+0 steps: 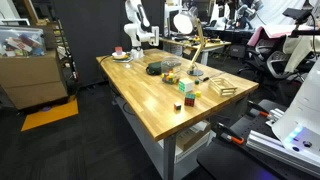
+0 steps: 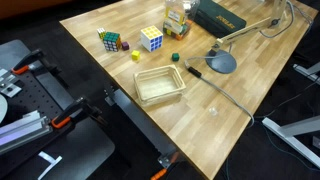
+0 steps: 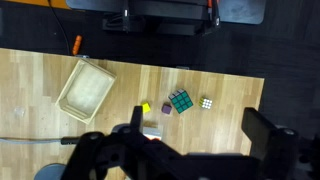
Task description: Put the smaller Rubik's cube in the wooden box
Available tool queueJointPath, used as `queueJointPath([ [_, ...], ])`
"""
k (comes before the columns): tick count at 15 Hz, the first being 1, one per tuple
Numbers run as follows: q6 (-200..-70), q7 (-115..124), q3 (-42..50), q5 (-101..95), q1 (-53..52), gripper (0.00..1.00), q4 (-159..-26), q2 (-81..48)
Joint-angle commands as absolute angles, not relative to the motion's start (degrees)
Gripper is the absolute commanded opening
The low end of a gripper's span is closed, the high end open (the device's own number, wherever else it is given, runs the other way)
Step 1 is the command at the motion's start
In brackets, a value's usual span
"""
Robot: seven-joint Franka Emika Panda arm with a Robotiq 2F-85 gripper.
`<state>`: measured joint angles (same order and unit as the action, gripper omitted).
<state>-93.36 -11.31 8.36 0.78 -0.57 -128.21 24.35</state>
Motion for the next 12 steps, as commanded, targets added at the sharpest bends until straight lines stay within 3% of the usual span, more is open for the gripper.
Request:
queueJointPath([
  [1, -93.2, -11.6, 7.5, 1.1, 0.5, 1.0, -128.1, 24.2],
  [12, -92.2, -11.5, 2.7, -0.5, -2.0, 1.0, -122.1, 12.8],
])
